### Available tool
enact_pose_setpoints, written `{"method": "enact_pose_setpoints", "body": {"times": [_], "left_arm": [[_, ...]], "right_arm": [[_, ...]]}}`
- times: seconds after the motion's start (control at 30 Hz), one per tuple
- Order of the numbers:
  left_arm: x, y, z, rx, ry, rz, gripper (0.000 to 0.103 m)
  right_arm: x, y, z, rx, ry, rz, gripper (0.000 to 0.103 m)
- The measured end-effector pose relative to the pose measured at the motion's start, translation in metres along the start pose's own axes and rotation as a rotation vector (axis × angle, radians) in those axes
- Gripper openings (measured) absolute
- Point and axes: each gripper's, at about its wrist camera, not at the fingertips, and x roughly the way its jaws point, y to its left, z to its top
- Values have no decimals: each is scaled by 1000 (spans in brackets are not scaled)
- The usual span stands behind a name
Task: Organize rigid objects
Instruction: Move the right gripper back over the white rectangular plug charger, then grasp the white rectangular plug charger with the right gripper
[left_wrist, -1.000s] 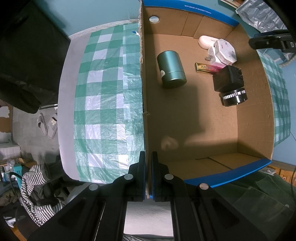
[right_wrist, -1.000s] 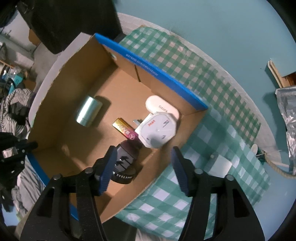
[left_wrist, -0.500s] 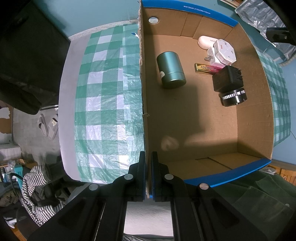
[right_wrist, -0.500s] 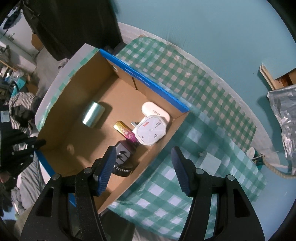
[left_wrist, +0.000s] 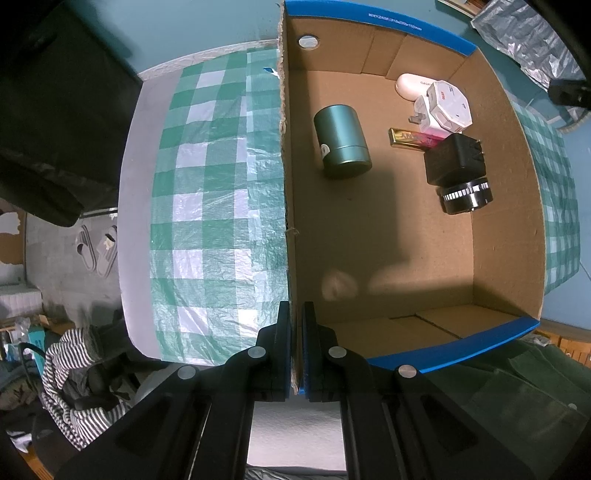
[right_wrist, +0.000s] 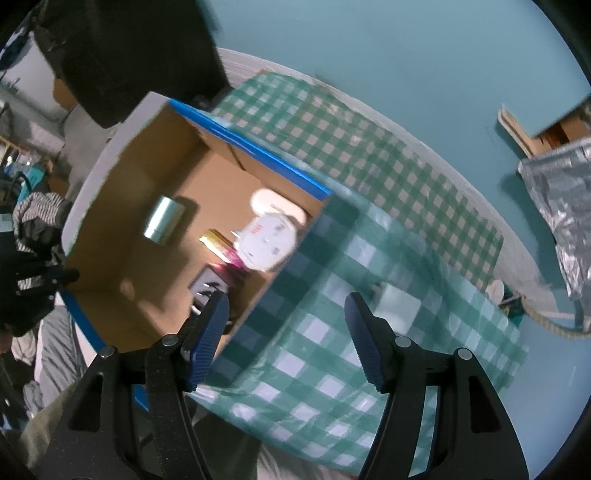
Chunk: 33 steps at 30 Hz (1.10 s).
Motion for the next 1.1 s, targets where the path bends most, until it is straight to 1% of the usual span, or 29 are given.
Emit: {"method": "enact_pose_setpoints", "body": {"times": [0.17, 0.3, 0.53, 0.7, 0.87, 1.1], "left_arm": [[-1, 0, 0, -6, 2, 1, 4], [-1, 0, -1, -12, 5, 3, 4], [0, -1, 1, -20, 7, 6, 4], [0, -1, 1, -32, 7, 10, 4], [0, 0, 2, -45, 9, 13, 4], [0, 1, 2, -62, 12, 16, 4]], "right_arm": [[16, -31, -13, 63, 33, -17, 66], [31, -60, -20, 139, 61, -17, 66], [63, -109, -24, 254, 111, -43, 67], [94, -139, -29, 343, 136, -13, 67], [118, -146, -32, 371, 159, 8, 67], [138, -149, -32, 391, 149, 12, 67]]}}
